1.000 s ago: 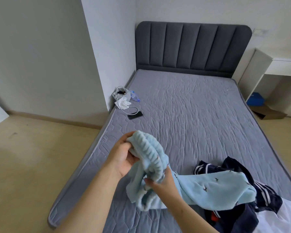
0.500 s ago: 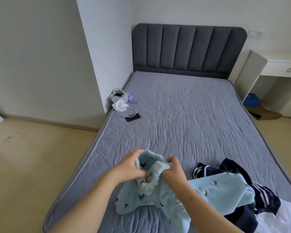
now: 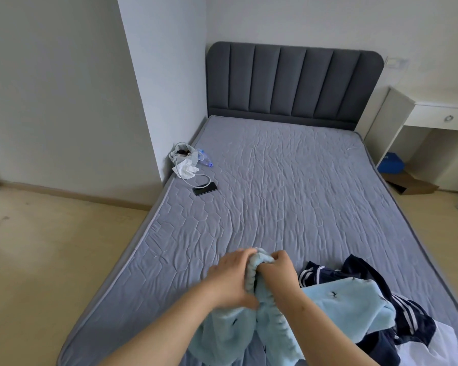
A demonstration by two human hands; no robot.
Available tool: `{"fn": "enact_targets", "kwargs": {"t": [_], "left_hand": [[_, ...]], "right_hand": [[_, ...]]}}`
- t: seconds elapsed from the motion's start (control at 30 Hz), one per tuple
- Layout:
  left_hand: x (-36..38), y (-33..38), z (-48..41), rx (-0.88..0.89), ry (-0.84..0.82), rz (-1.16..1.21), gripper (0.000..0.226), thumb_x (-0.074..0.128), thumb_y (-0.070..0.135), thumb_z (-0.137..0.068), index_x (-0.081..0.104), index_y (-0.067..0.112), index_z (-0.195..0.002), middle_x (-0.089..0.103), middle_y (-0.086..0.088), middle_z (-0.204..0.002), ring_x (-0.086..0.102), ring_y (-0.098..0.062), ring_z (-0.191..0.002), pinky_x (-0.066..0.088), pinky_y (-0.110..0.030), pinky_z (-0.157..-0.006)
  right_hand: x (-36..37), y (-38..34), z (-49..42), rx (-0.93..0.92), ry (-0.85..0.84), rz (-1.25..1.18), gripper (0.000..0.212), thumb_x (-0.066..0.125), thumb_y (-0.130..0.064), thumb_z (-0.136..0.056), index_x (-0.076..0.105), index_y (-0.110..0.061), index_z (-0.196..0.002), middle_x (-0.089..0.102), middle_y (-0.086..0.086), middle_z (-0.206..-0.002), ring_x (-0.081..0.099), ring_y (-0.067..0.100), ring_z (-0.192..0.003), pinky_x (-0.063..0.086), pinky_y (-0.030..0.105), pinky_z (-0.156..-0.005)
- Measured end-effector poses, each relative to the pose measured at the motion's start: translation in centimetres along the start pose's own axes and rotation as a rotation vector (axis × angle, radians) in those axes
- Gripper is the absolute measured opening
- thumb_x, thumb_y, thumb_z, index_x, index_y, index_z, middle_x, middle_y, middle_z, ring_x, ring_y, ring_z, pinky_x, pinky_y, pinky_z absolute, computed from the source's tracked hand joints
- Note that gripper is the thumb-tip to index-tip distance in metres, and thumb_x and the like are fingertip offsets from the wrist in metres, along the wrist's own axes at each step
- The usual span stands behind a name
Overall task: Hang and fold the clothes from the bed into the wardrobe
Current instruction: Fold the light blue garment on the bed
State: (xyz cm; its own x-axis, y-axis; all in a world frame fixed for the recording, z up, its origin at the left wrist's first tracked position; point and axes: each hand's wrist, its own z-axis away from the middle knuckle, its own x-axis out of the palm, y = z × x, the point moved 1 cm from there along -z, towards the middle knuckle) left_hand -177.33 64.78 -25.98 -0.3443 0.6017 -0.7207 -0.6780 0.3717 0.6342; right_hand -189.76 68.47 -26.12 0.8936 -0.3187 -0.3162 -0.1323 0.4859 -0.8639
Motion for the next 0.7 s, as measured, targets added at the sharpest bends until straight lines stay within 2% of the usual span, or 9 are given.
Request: {"fn": "enact_targets", "kwargs": {"t": [0.07, 0.17, 0.23, 0.37, 0.4, 0.47, 0.53, 0.63, 0.7], "left_hand": [[0.3, -0.7, -0.5, -0.081, 0.128, -0.346, 0.074, 0.057, 0.039, -0.07, 0.022, 0.032, -0.136, 0.011, 0.006, -0.147, 0.007, -0.016, -0.139, 0.018, -0.047, -0.11], [-1.0, -2.4, -1.0, -0.098, 0.327, -0.404, 0.038, 0.049, 0.022, -0.085, 0.042, 0.022, -0.122, 0.017, 0.001, -0.148, 0.016, -0.018, -0.138, 0.022, -0.035, -0.106], [-1.6, -3.3, -1.6, -0.045, 0.256, -0.405, 0.037, 0.052, 0.022, -0.083, 0.044, 0.02, -0.119, 0.027, 0.0, -0.145, 0.03, -0.019, -0.132, 0.027, -0.031, -0.096], [-0.2, -2.9, -1.9, -0.062, -0.077, -0.452, 0.067, 0.051, 0.035, -0.08, 0.018, 0.028, -0.138, 0.058, 0.0, -0.116, 0.049, -0.025, -0.112, 0.027, -0.032, -0.086], [0.1, -3.0, -2.1, -0.082, -0.095, -0.434, 0.056, 0.048, 0.036, -0.081, 0.027, 0.028, -0.132, 0.06, -0.001, -0.11, 0.051, -0.026, -0.109, 0.03, -0.032, -0.085], [-0.3, -3.3, -2.1, -0.134, -0.049, -0.319, 0.011, 0.046, 0.03, -0.083, 0.046, 0.027, -0.094, 0.058, 0.0, -0.094, 0.056, -0.025, -0.098, 0.035, -0.029, -0.074], [-1.8, -3.2, -2.1, -0.163, 0.015, -0.223, 0.018, 0.043, 0.018, -0.084, 0.038, 0.027, -0.069, 0.054, 0.0, -0.085, 0.055, -0.023, -0.088, 0.033, -0.026, -0.064], [-4.7, -1.9, -2.5, -0.146, 0.138, -0.233, 0.014, 0.041, 0.014, -0.082, 0.049, 0.026, -0.081, 0.056, 0.002, -0.09, 0.052, -0.021, -0.083, 0.035, -0.027, -0.063], [-7.2, -0.4, -3.0, -0.128, 0.22, -0.294, 0.021, 0.04, 0.011, -0.081, 0.05, 0.022, -0.095, 0.059, 0.0, -0.099, 0.053, -0.024, -0.086, 0.037, -0.029, -0.065]], "right_hand": [[0.1, -0.1, -0.1, -0.023, -0.055, 0.037, 0.021, 0.061, -0.021, -0.08, 0.048, -0.017, -0.096, 0.059, 0.002, -0.088, 0.057, 0.013, -0.078, 0.042, 0.024, -0.061], [-0.1, -0.2, -0.1, -0.076, -0.159, 0.084, 0.018, 0.067, -0.023, -0.077, 0.052, -0.022, -0.087, 0.06, -0.001, -0.081, 0.057, 0.013, -0.077, 0.045, 0.025, -0.066], [-0.3, 0.0, -0.2, -0.127, -0.216, 0.121, 0.016, 0.066, -0.015, -0.078, 0.054, -0.024, -0.083, 0.055, -0.006, -0.072, 0.053, 0.008, -0.067, 0.042, 0.02, -0.061], [-0.1, 0.5, 0.0, -0.216, -0.296, 0.218, 0.031, 0.059, -0.001, -0.079, 0.053, -0.032, -0.079, 0.05, -0.008, -0.068, 0.047, 0.002, -0.059, 0.039, 0.012, -0.056], [-0.1, 0.7, -0.1, -0.225, -0.306, 0.223, 0.032, 0.06, -0.001, -0.079, 0.053, -0.031, -0.081, 0.051, -0.008, -0.07, 0.048, 0.0, -0.06, 0.04, 0.01, -0.057], [-0.4, 1.1, -0.3, -0.204, -0.308, 0.238, 0.031, 0.065, -0.005, -0.077, 0.052, -0.028, -0.093, 0.055, -0.008, -0.077, 0.052, -0.002, -0.064, 0.042, 0.009, -0.059], [-0.9, 1.2, -0.4, -0.16, -0.289, 0.334, 0.035, 0.069, -0.016, -0.075, 0.05, -0.027, -0.103, 0.059, -0.007, -0.086, 0.055, 0.001, -0.071, 0.042, 0.011, -0.06], [-1.2, 0.3, -0.8, -0.13, -0.268, 0.567, 0.018, 0.067, -0.028, -0.074, 0.049, -0.028, -0.077, 0.054, -0.01, -0.075, 0.052, 0.006, -0.068, 0.043, 0.019, -0.064], [-1.7, -1.9, -1.2, -0.122, -0.232, 0.627, 0.017, 0.065, -0.029, -0.075, 0.048, -0.026, -0.072, 0.053, -0.01, -0.071, 0.054, 0.012, -0.073, 0.046, 0.028, -0.074]]}}
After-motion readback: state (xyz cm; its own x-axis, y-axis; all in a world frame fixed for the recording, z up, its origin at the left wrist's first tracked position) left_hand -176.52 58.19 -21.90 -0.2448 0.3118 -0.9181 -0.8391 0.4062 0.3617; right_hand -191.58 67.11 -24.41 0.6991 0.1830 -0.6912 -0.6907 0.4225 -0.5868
